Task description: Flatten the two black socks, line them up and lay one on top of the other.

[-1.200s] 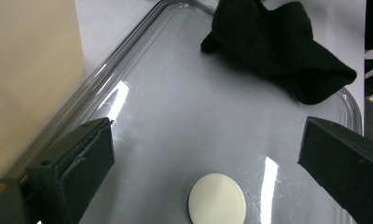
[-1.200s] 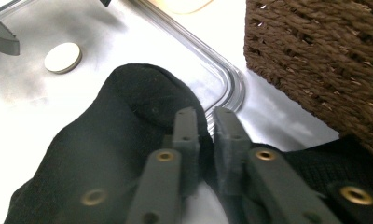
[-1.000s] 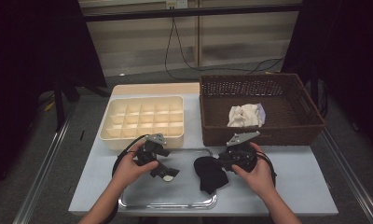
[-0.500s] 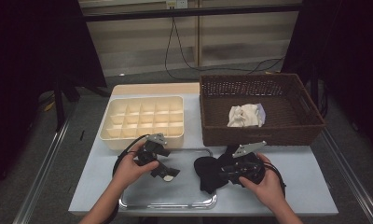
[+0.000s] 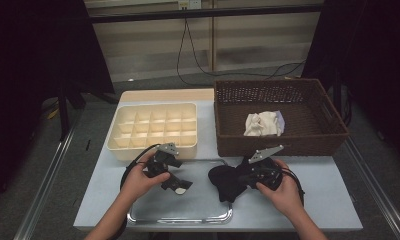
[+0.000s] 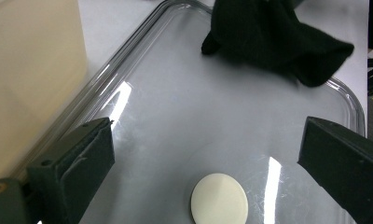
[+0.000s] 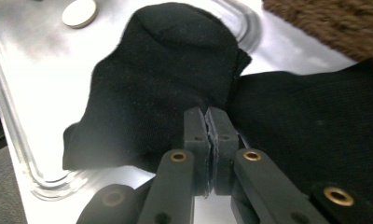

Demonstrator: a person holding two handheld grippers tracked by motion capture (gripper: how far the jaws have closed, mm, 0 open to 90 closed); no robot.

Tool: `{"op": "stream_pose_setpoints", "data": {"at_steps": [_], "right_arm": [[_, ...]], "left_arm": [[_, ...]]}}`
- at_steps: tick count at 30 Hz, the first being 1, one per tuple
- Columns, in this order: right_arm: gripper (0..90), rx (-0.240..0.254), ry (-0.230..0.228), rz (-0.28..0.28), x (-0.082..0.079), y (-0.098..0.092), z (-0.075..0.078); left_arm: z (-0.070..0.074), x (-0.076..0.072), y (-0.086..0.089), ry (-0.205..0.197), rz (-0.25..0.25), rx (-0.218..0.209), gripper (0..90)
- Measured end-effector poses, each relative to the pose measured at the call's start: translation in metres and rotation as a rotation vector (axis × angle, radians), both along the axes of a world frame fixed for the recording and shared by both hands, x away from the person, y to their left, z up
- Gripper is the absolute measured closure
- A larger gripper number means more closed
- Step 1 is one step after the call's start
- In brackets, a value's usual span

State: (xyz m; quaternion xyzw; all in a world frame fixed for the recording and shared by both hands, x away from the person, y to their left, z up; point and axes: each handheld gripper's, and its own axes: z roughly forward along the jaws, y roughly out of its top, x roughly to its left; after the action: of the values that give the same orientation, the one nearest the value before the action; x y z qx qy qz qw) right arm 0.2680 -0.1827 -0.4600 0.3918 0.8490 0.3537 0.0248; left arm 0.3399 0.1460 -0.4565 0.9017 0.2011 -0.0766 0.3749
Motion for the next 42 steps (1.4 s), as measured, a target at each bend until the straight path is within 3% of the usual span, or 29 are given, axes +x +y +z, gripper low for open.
{"op": "stream_pose_setpoints", "data": {"at_steps": [1, 4, 8, 11, 17, 18, 20, 22, 25, 29, 38, 41, 42], "right_arm": [[88.1, -0.006, -0.001, -0.004, 0.001, -0.001, 0.001], [87.6, -0.014, -0.017, -0.01, 0.007, -0.005, 0.002], [84.9, -0.012, -0.031, -0.033, 0.011, -0.008, 0.004], [75.5, -0.012, -0.043, -0.046, 0.01, -0.012, 0.004], [66.5, 0.006, -0.052, -0.059, -0.001, -0.019, 0.003], [66.7, 0.002, -0.052, -0.065, -0.003, -0.021, 0.003], [66.0, -0.001, -0.039, -0.066, -0.006, -0.024, 0.001], [68.5, 0.003, -0.03, -0.061, -0.009, -0.025, -0.002], [72.0, -0.003, -0.008, -0.055, -0.011, -0.024, -0.008], [87.8, -0.005, 0.0, -0.048, -0.008, -0.021, -0.013], [87.8, -0.029, -0.046, -0.069, 0.008, -0.022, 0.005], [79.9, -0.045, -0.052, -0.066, 0.012, -0.02, 0.004], [77.3, -0.051, -0.056, -0.069, 0.013, -0.018, 0.004]], "left_arm": [[0.002, 0.0, 0.0, -0.009, 0.002, 0.027, 3.2], [0.0, 0.0, 0.0, 0.007, 0.008, -0.004, 3.2], [0.0, 0.0, 0.0, 0.008, 0.007, 0.002, 3.2], [0.0, 0.0, 0.001, 0.005, 0.0, 0.006, 3.2], [0.001, 0.0, 0.001, 0.004, 0.003, 0.006, 3.2], [0.002, 0.0, 0.0, -0.007, 0.008, 0.024, 3.2], [0.001, -0.001, 0.0, 0.002, 0.006, 0.0, 3.2], [0.002, 0.0, 0.0, -0.009, 0.006, 0.029, 3.2], [0.001, 0.0, -0.001, -0.011, 0.006, 0.026, 3.2], [0.001, -0.001, -0.001, 0.001, 0.007, -0.005, 3.2], [0.002, 0.0, 0.0, -0.008, 0.005, 0.014, 3.3], [0.001, 0.0, 0.0, 0.0, 0.002, 0.002, 3.3], [0.002, 0.0, 0.001, -0.005, 0.002, 0.021, 3.3]]}}
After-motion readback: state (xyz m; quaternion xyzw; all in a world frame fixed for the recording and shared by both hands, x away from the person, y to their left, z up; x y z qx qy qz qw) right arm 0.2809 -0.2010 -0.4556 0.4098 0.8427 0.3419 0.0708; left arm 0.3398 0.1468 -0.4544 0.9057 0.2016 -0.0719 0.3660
